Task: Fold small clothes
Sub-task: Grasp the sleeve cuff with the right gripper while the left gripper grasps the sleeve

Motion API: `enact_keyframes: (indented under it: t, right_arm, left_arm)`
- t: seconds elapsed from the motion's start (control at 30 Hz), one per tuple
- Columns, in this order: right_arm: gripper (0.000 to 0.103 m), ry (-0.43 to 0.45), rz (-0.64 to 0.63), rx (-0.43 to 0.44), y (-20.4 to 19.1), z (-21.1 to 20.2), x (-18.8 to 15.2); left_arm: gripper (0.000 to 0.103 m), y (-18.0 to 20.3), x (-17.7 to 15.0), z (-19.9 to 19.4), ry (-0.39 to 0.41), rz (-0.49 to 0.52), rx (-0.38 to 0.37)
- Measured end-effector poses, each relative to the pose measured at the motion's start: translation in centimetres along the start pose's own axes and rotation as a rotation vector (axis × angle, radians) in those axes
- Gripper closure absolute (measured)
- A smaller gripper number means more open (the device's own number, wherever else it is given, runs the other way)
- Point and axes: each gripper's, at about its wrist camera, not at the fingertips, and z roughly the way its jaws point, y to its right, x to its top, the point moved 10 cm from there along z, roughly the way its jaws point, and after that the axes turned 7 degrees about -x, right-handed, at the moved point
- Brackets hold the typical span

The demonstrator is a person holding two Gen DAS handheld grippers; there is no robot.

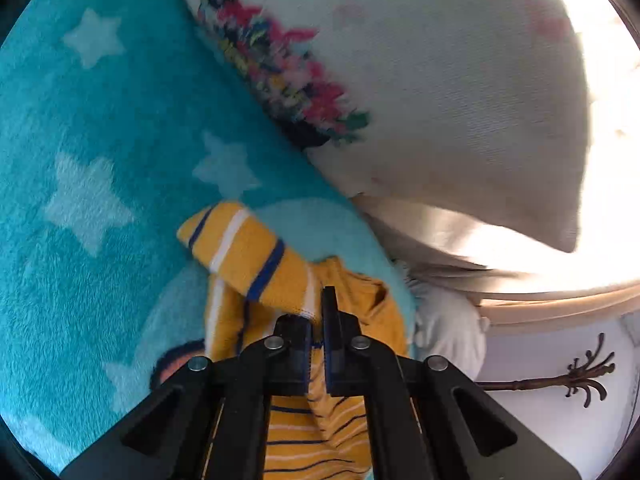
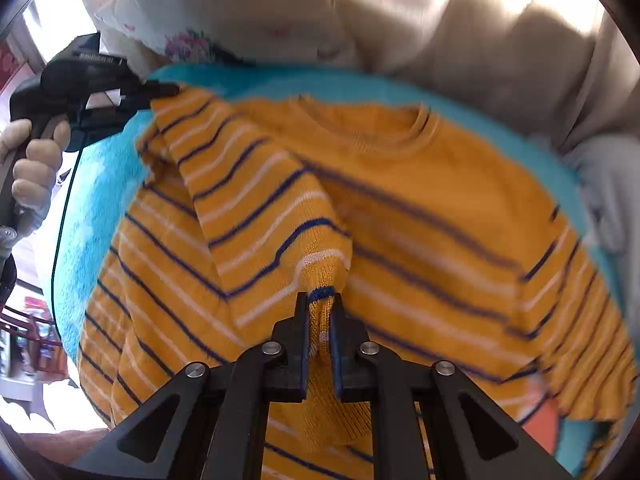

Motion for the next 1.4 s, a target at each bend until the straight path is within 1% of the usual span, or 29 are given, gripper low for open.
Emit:
enact_keyframes:
  t: [0.1, 0.17, 0.23, 0.27, 0.3, 0.37, 0.4, 0.5, 0.53, 0.57, 0.6, 0.63, 0.67, 0.7, 0.73, 0.8, 0.87, 0.9, 0.97, 1.03, 1.1, 1.13, 1.17, 1.2, 1.23, 1.27, 1.3, 1.33, 1.4]
  right_arm:
    - [0.095, 0.133, -0.005, -0.059, 2.4, -4.5, 3.9]
    - [0.095, 0.233, -0.020, -0.098, 3.9, -8.3, 5.9]
    - [0.094, 0.303, -0.059, -0.132, 4.7, -11.4, 6.1]
    - [0.093, 0.318, -0.084, -0.147, 4.9, -12.1, 5.4]
    - [0.092, 0.313, -0.115, -0.165, 4.8, -12.3, 4.3]
    - [0.089, 0.237, -0.168, -0.194, 4.9, -10.7, 0.8]
    - [0.084, 0.154, -0.174, -0.194, 5.2, -8.7, -2.0]
    - [0.083, -0.059, -0.098, -0.160, 7.0, -4.7, -8.9]
    - [0.083, -0.087, -0.070, -0.150, 7.7, -4.4, -10.1]
    - [0.083, -0.093, -0.034, -0.141, 8.4, -4.7, -10.8]
    - [0.080, -0.085, -0.007, -0.133, 8.9, -5.1, -10.9]
    - [0.069, -0.065, 0.033, -0.119, 9.5, -5.8, -10.7]
    - [0.061, -0.046, 0.059, -0.107, 9.8, -6.4, -10.3]
    - [0.051, -0.022, 0.072, -0.095, 9.9, -7.1, -9.9]
    - [0.048, 0.007, 0.064, -0.082, 9.4, -7.8, -9.4]
    - [0.048, 0.040, 0.011, -0.071, 7.6, -8.5, -9.1]
    - [0.048, 0.049, -0.095, -0.084, 5.1, -8.1, -9.7]
    - [0.048, 0.046, -0.136, -0.090, 3.5, -7.3, -10.2]
    - [0.048, 0.032, -0.248, -0.089, 0.9, -6.1, -11.2]
    - [0.048, 0.038, -0.329, -0.090, -1.4, -5.0, -11.8]
    - [0.048, 0.060, -0.427, -0.133, -2.7, -3.7, -12.0]
    - [0.049, 0.074, -0.495, -0.181, -3.2, -2.9, -12.2]
    - [0.056, 0.078, -0.544, -0.228, -3.2, -2.0, -12.3]
    - [0.095, 0.060, -0.576, -0.261, -3.1, -1.2, -12.5]
    - [0.097, 0.029, -0.557, -0.244, -2.7, -0.9, -12.6]
    - [0.097, 0.019, -0.516, -0.210, -2.3, -1.3, -12.2]
    - [0.098, 0.024, -0.462, -0.159, -2.1, -2.5, -11.4]
    - [0.098, 0.024, -0.431, -0.128, -1.9, -3.4, -10.8]
    - [0.098, 0.015, -0.371, -0.058, -1.7, -5.5, -9.3]
  left_arm:
    - [0.101, 2.5, -0.8, -2.2, 0.029, 0.041, -0.041]
    - [0.101, 3.6, -2.2, -3.9, 0.053, 0.076, -0.062]
    - [0.099, 4.0, -4.8, -5.0, 0.067, 0.103, -0.079]
    - [0.099, 3.8, -6.4, -5.2, 0.068, 0.109, -0.078]
    - [0.099, 3.1, -8.0, -5.2, 0.063, 0.111, -0.060]
    - [0.099, 1.0, -11.1, -4.4, 0.032, 0.104, 0.010]
    - [0.099, -0.3, -12.7, -3.8, 0.012, 0.090, 0.045]
    - [0.100, -4.3, -16.2, -3.4, -0.028, 0.053, 0.149]
    - [0.101, -5.2, -16.8, -3.6, -0.031, 0.036, 0.163]
    - [0.101, -5.8, -17.2, -3.9, -0.032, 0.016, 0.162]
    - [0.101, -6.1, -17.3, -4.2, -0.028, 0.003, 0.159]
    - [0.101, -6.3, -17.4, -4.5, -0.022, 0.003, 0.163]
    - [0.100, -6.2, -17.2, -4.9, -0.012, 0.011, 0.169]
    - [0.100, -6.0, -17.1, -5.3, -0.002, 0.020, 0.173]
    - [0.100, -5.7, -17.0, -5.6, 0.009, 0.029, 0.174]
    - [0.099, -5.0, -16.9, -6.3, 0.028, 0.047, 0.175]
    - [0.095, -4.8, -16.8, -6.7, 0.044, 0.064, 0.183]
    - [0.093, -4.7, -16.8, -6.9, 0.050, 0.069, 0.189]
    - [0.093, -5.0, -16.8, -7.4, 0.056, 0.069, 0.197]
    - [0.093, -5.4, -17.0, -7.8, 0.058, 0.063, 0.202]
    - [0.093, -5.3, -17.2, -8.0, 0.064, 0.065, 0.211]
    - [0.092, -5.3, -17.3, -8.0, 0.068, 0.070, 0.217]
    - [0.092, -5.3, -17.4, -8.3, 0.074, 0.074, 0.222]
    - [0.092, -5.4, -17.5, -8.4, 0.080, 0.079, 0.225]
    - [0.092, -5.3, -17.5, -8.7, 0.088, 0.086, 0.227]
    - [0.091, -5.3, -17.5, -8.9, 0.098, 0.094, 0.229]
    - [0.089, -5.2, -17.5, -9.1, 0.108, 0.102, 0.231]
    - [0.086, -5.2, -17.5, -9.4, 0.119, 0.106, 0.231]
    - [0.085, -5.3, -17.5, -9.7, 0.139, 0.102, 0.216]
